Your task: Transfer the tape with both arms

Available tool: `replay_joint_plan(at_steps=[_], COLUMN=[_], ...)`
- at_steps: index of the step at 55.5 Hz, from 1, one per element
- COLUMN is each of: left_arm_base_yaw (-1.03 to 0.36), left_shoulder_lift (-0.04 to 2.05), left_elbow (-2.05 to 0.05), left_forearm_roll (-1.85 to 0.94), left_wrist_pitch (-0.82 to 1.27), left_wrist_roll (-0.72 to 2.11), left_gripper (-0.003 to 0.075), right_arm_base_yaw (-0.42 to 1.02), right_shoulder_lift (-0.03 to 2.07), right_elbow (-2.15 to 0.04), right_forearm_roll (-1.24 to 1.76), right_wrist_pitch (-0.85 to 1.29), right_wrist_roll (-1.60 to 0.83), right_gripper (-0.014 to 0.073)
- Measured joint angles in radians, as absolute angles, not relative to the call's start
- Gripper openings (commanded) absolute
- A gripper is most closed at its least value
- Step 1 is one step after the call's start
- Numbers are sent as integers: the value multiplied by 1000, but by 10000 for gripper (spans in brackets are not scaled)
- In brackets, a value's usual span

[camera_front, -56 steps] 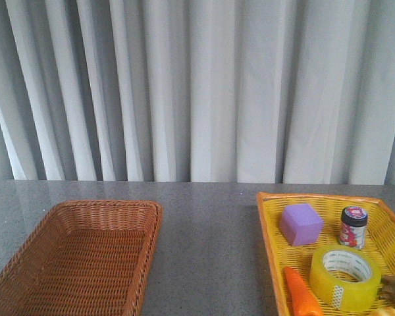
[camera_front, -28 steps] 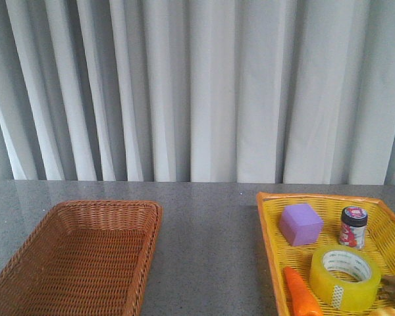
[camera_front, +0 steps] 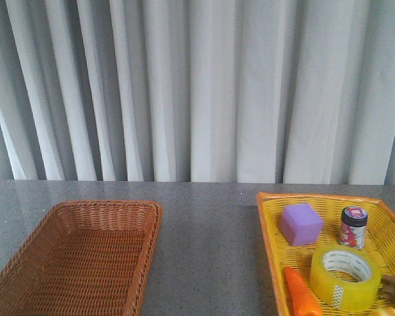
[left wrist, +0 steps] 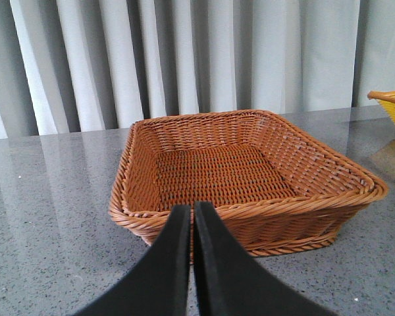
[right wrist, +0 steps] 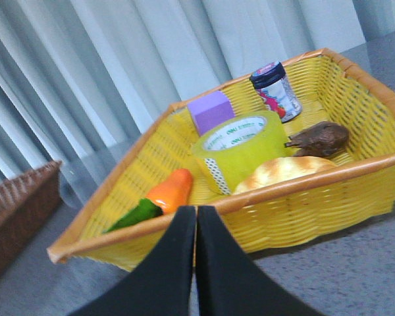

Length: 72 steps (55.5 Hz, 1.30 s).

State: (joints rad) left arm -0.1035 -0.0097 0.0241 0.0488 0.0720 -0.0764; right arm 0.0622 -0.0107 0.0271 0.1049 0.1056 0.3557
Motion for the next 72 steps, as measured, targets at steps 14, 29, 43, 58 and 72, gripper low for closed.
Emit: replay_joint_plan(at_steps=[14,29,43,58,72], left_arm_base_yaw=[-103,-103,-103,-103,-103], left_shoulder_lift=[-10,-10,-10,-10,-10], left_elbow=[24,24,24,24,24], left_forearm_roll=[49,49,49,34,27], left_wrist_pitch=[72,72,50,11,-107], left_wrist_roll=[-76,-76,-81,-199,-346], left_gripper=[-6,-6,-6,-6,-6], right_arm_base_yaw=[62,62,62,62,62], right_shoulder_lift=[-11,-11,-11,-11,110], right_elbow=[27,27,27,-62,-328], right_forearm_roll=[195,198,198,195,192], right_wrist_pitch=[66,64,64,103,193], right_wrist_roll=[356,356,356,293,75], right_gripper=[-4,-4,-4,10,162])
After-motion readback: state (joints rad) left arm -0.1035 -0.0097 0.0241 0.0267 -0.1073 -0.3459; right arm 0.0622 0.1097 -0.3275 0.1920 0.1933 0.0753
